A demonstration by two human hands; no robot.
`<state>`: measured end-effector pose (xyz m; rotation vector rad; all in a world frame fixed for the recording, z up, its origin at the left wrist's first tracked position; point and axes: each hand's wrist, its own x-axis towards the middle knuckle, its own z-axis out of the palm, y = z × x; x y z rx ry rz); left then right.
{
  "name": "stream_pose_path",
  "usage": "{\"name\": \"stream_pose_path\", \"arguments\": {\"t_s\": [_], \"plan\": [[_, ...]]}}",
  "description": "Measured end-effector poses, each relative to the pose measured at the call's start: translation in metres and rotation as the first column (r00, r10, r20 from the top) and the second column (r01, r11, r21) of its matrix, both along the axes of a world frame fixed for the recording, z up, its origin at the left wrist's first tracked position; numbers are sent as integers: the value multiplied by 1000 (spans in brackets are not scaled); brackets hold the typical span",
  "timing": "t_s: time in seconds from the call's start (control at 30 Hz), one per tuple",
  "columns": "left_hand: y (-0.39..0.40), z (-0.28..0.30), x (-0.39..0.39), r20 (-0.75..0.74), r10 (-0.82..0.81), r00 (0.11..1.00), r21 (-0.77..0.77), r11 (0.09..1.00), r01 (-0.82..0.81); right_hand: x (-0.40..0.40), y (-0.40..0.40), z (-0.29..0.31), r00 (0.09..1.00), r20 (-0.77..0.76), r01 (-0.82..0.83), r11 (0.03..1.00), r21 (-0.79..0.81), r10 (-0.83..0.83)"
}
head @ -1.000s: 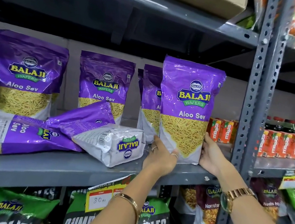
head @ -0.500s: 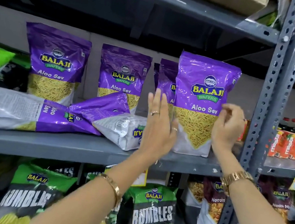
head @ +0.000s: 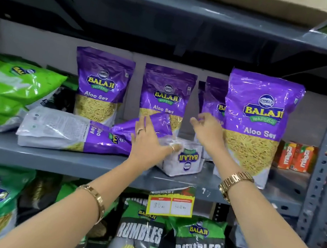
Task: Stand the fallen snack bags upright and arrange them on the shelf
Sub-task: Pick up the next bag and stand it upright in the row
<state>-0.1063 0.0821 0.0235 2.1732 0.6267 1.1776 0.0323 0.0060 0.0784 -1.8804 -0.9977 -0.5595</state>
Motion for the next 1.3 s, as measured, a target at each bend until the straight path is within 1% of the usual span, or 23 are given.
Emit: {"name": "stream_pose_path", "arguments": {"t_s": [0.07,0.13,0.2,0.23,0.33,0.47,0.53,0.57,0.63,0.77,0.83,0.9,0.97,1.0,1.1,1.23,1.3], "plan": [[5,-2,-4,24,-65,998,-178,982,69,2,12,-2,989,-145,7,991,-137,-27],[7,-5,-4,55,-96,994,-333,937,109,4,20,-7,955,-289,-21,961,-276,-62],[11,-8,-3,72,-74,995,-415,904,97,9,29,-10,926,-368,-80,913,-400,-80],[12,-10,-2,78,-62,995,-431,898,90,10,31,-11,913,-404,-129,897,-422,-59],[15,-13,3,108,-55,993,-458,883,99,17,36,-13,861,-508,-253,895,-368,34],[9,-12,9,203,-47,978,-544,825,152,22,34,-17,836,-541,-289,909,-301,87],[5,-9,10,244,-26,969,-586,793,169,25,32,-19,860,-508,-241,914,-325,46],[4,-8,11,262,-21,965,-598,781,179,26,30,-21,888,-459,-168,921,-352,-13],[1,-8,13,295,-29,955,-576,792,202,27,25,-24,917,-386,-40,939,-341,-101],[-5,-9,12,332,-92,939,-430,871,238,34,18,-32,909,-414,-50,977,-207,-41],[-7,-8,11,337,-124,933,-343,907,245,35,15,-36,909,-416,-62,994,-93,18],[-6,-4,10,329,-152,932,-254,936,242,32,16,-41,900,-422,-94,994,56,109],[0,-1,8,303,-185,935,-158,958,241,28,19,-46,871,-434,-150,967,207,229],[4,1,7,288,-202,936,-116,963,243,25,20,-48,858,-436,-182,954,239,273],[18,3,4,222,-250,942,-51,962,267,20,27,-55,826,-409,-300,917,261,387],[37,3,3,148,-302,942,48,953,298,23,37,-59,825,-358,-341,891,300,437],[47,0,5,96,-319,943,118,944,308,26,41,-60,798,-390,-364,883,297,460]]}}
